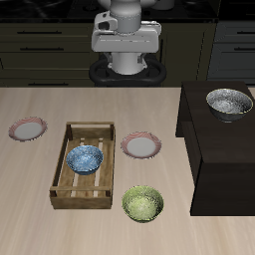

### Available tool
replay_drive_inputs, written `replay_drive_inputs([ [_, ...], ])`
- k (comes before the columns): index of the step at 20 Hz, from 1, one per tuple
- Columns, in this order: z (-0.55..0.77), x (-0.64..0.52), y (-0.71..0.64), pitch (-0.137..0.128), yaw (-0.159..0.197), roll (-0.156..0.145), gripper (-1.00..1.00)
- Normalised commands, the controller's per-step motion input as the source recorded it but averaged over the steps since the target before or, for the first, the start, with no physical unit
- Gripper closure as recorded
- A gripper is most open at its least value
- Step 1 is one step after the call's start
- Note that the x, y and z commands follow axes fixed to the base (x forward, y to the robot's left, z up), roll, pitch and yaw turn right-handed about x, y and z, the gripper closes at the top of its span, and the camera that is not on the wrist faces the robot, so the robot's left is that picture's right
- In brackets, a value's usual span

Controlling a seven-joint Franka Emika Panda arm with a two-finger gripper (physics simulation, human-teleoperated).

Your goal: Place the blue bowl onto the plate that is in the center of the table

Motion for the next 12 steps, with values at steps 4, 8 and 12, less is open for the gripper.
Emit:
replay_drive_inputs([
  [4,0.11,0.16,-0.32,0.003,-0.023,-0.025,-1.00],
  [8,0.06,0.15,-0.22,-0.019,-0.005,-0.015,-1.00],
  [12,0.00,0.17,-0.19,-0.020,-0.007,0.003,-1.00],
])
